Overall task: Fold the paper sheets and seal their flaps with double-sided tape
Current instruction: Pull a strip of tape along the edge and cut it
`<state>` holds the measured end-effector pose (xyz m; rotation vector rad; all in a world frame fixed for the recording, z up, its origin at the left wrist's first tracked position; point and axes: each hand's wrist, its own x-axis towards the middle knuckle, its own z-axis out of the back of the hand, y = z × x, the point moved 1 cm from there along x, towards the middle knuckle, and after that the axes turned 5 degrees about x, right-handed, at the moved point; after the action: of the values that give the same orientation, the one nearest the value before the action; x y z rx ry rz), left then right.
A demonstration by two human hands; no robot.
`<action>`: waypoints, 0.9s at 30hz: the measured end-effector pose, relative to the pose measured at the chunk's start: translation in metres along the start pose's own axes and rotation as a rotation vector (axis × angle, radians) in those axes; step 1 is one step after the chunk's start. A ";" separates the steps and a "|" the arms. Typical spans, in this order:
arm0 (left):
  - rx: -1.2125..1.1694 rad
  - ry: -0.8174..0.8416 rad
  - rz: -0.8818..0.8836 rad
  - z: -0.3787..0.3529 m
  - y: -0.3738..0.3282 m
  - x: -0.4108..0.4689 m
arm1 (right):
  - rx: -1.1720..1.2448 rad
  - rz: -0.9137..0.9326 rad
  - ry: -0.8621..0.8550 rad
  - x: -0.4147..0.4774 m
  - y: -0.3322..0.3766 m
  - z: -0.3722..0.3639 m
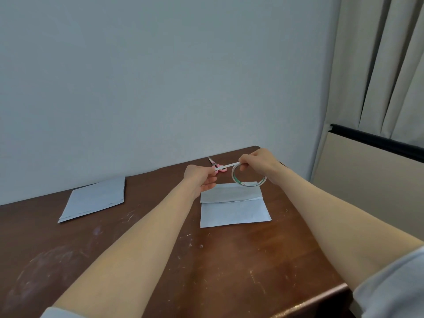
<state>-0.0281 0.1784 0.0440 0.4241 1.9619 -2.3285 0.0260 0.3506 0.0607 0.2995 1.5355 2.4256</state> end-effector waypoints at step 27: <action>0.011 -0.127 0.079 0.010 0.029 0.019 | -0.193 -0.009 -0.005 0.011 -0.021 -0.001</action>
<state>-0.0415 0.1661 0.0130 0.3390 1.8417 -2.2594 0.0176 0.3615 0.0418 0.2602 1.2840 2.5395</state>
